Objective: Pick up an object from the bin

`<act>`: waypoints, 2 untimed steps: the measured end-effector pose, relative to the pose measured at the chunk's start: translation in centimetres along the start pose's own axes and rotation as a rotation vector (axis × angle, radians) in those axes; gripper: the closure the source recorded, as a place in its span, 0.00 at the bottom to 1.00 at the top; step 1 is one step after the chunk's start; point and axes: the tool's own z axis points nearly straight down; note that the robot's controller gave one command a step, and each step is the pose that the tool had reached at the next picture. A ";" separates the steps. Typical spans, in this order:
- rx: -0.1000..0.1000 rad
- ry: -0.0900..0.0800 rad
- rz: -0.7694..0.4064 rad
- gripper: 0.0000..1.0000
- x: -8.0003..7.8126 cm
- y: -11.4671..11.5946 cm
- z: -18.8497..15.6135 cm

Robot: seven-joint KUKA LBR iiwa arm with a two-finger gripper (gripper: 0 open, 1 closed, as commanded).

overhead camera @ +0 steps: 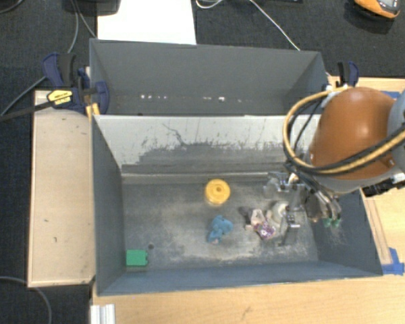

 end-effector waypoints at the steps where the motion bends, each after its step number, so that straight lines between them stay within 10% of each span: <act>1: 0.000 -0.009 0.000 0.00 -0.2 0.0 -0.4; 2: -0.001 -0.008 0.111 0.00 -0.7 -1.0 6.6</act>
Offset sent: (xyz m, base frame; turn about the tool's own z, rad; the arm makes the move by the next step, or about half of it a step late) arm 0.0081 -0.0177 -0.1217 0.2029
